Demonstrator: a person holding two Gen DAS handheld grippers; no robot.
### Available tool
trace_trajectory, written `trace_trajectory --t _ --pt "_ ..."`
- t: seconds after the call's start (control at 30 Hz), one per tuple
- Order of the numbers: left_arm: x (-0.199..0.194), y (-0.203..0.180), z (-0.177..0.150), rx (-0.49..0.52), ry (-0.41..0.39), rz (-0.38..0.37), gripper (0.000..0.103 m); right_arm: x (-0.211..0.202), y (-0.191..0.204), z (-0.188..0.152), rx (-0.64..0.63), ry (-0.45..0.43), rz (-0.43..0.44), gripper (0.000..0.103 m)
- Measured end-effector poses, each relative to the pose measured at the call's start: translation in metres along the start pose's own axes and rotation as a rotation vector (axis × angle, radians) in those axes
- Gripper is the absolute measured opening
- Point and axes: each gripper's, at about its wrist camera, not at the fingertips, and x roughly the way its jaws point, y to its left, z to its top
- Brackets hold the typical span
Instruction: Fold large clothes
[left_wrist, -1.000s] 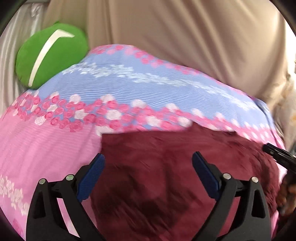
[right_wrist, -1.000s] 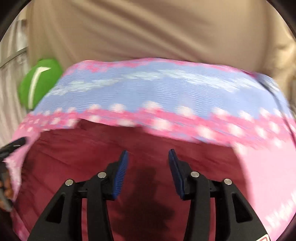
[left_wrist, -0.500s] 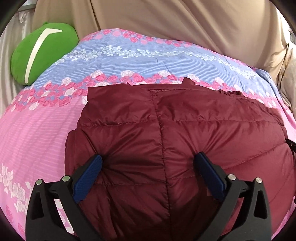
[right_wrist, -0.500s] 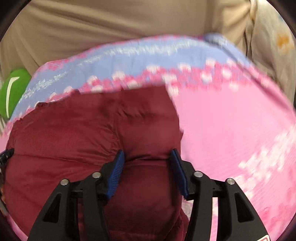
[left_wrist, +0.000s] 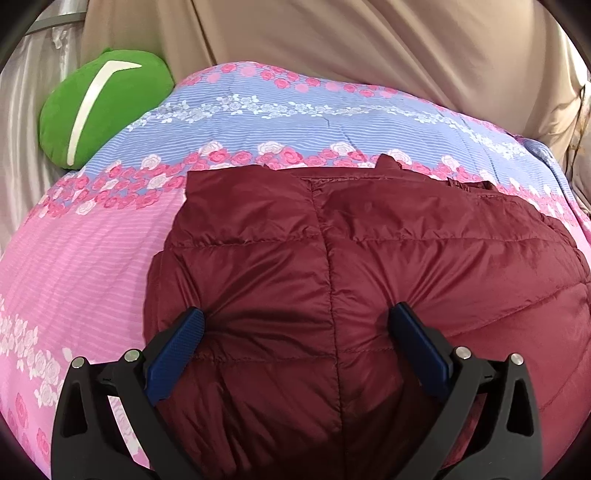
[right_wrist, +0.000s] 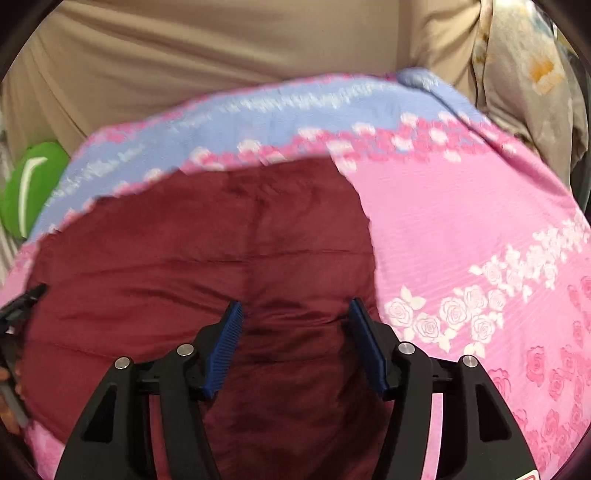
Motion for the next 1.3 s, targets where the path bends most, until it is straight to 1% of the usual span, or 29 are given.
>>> trace_trajectory --t 0.07,0.13,0.23,0.33,0.53,0.6,0.67,0.7,0.73,0.77,0.8,0.83,0.9,1.03,1.13,1.17,1.3 --pt "-0.004 0.003 -0.002 -0.011 -0.005 0.02 0.098 -0.014 0.014 0.002 -0.029 -0.024 0.031 0.057" --pt "-0.009 0.004 -0.005 -0.025 -0.006 0.041 0.098 -0.024 0.038 0.004 -0.095 -0.034 0.058 0.057" --pt "-0.013 0.006 -0.009 -0.038 -0.007 0.046 0.098 -0.03 0.07 0.004 -0.17 -0.053 0.097 0.057" --pt "-0.015 0.009 -0.012 -0.049 -0.007 0.043 0.098 -0.03 0.096 0.003 -0.208 -0.076 0.11 0.058" --pt "-0.017 0.014 -0.016 -0.073 -0.008 0.022 0.098 -0.011 0.128 0.005 -0.224 -0.038 0.141 0.058" --pt "-0.017 0.015 -0.017 -0.076 -0.008 0.016 0.098 -0.003 0.138 0.01 -0.232 -0.025 0.138 0.058" --pt "-0.017 0.015 -0.018 -0.077 -0.009 0.012 0.098 0.004 0.147 0.015 -0.233 -0.009 0.155 0.057" --pt "-0.017 0.015 -0.018 -0.078 -0.009 0.01 0.098 0.007 0.151 0.018 -0.234 -0.002 0.165 0.053" --pt "-0.018 0.016 -0.019 -0.079 -0.01 0.008 0.098 0.011 0.156 0.021 -0.239 0.004 0.171 0.043" --pt "-0.018 0.016 -0.019 -0.081 -0.011 0.005 0.098 0.015 0.163 0.025 -0.25 0.008 0.168 0.039" --pt "-0.018 0.016 -0.019 -0.082 -0.012 0.002 0.098 0.019 0.168 0.028 -0.262 0.01 0.164 0.029" --pt "-0.019 0.016 -0.02 -0.084 -0.012 -0.001 0.098 0.022 0.172 0.03 -0.27 0.013 0.163 0.017" --pt "-0.019 0.017 -0.021 -0.088 -0.012 -0.009 0.098 0.033 0.181 0.036 -0.277 0.033 0.164 0.008" --pt "-0.021 0.018 -0.023 -0.093 -0.014 -0.017 0.098 0.06 0.189 0.043 -0.277 0.089 0.152 0.008" --pt "-0.024 0.019 -0.024 -0.098 -0.023 -0.032 0.098 0.078 0.188 0.04 -0.268 0.134 0.16 0.007" --pt "-0.026 0.021 -0.025 -0.106 -0.027 -0.047 0.098 0.084 0.188 0.038 -0.262 0.145 0.166 0.007" --pt "-0.044 0.039 -0.025 -0.166 -0.054 -0.078 0.098 0.093 0.187 0.033 -0.265 0.148 0.174 0.006"
